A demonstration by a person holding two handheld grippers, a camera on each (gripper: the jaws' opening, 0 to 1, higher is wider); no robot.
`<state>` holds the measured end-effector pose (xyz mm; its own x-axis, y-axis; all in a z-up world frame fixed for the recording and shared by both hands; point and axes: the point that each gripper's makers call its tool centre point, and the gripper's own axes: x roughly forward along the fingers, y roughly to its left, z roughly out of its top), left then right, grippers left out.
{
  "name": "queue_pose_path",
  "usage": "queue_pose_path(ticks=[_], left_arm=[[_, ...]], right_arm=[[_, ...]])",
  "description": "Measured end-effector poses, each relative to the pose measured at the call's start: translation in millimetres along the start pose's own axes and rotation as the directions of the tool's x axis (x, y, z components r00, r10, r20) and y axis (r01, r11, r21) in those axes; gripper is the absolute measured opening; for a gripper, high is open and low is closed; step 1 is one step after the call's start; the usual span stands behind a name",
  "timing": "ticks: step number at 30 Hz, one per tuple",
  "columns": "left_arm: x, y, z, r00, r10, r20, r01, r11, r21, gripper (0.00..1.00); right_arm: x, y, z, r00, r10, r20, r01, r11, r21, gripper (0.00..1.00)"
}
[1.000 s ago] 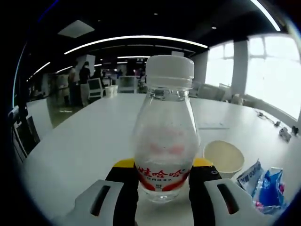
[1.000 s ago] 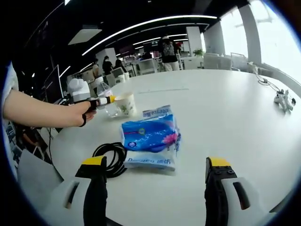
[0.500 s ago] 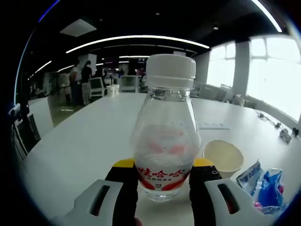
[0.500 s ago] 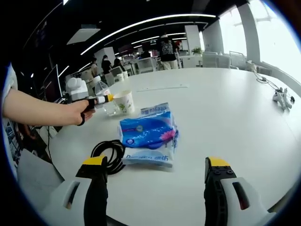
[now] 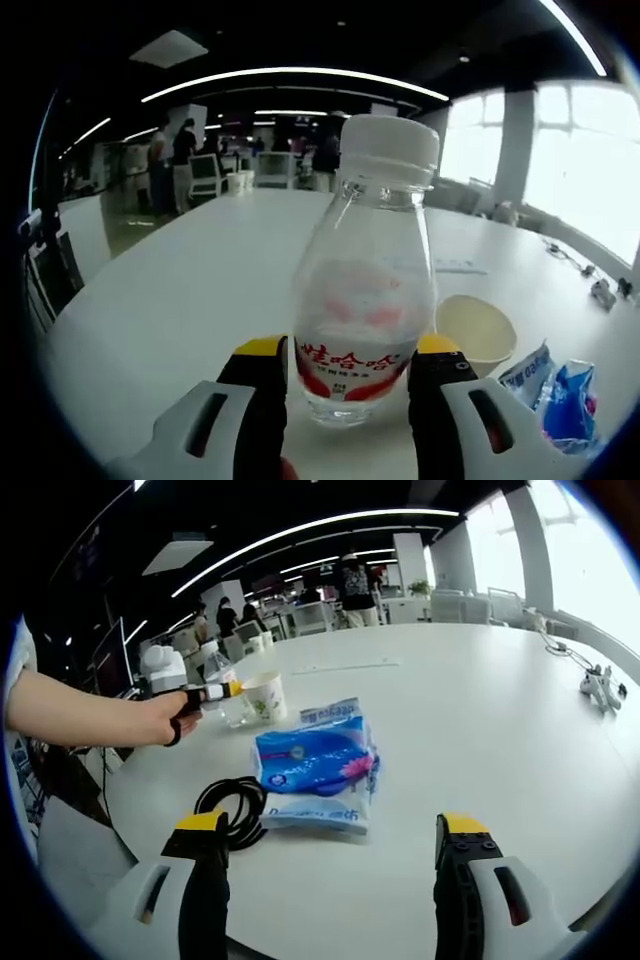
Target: Arrange the tabletop items into an orderly group along one side of the table until the central work area is clear of visible clutter.
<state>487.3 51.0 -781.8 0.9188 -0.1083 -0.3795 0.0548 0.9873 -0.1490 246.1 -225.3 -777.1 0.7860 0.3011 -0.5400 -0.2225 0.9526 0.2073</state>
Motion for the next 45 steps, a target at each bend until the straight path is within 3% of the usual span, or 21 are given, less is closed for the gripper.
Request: queue_pose_path(ticks=[10,16,23,26,33,40,45], left_arm=[[-10,4.9,3.5,1.0,-0.003,-0.012,0.003,1.0,-0.002,0.5],[-19,3.9,0.5,0.999,-0.018,-0.034,0.016,0.999,-0.041,0.59],[-32,-4.3,-1.3,0.996,-0.064,-0.065,0.062,0.998,-0.033,0.75],[-44,-5.0,0.7,0.995,-0.068,-0.068,0.067,0.998,-0.016,0.77],[-69,-16.8,-6.4,0.985,-0.146,-0.09,0.145,0.989,-0.024,0.96],[-96,-23.3,-20.2,0.966,-0.22,-0.135,0.214,0.975,-0.051,0.97],[-112,-27.3,-22.4,0.957,-0.257,-0.137,0.251,0.966,-0.06,0.97]], right_arm=[[1,5,2.0,1.0,0.016,0.01,-0.016,1.0,0.006,0.83],[4,10,3.9,0.999,0.032,0.015,-0.032,0.999,-0.001,0.83],[5,6,7.5,0.999,0.035,0.027,-0.035,0.999,0.002,0.83],[4,2,12.0,0.999,0.032,0.042,-0.033,0.999,0.013,0.83],[6,2,14.2,0.997,0.043,0.06,-0.046,0.998,0.036,0.83],[7,5,16.3,0.995,0.07,0.065,-0.073,0.997,0.04,0.84],[7,3,16.2,0.995,0.077,0.061,-0.08,0.995,0.052,0.83]])
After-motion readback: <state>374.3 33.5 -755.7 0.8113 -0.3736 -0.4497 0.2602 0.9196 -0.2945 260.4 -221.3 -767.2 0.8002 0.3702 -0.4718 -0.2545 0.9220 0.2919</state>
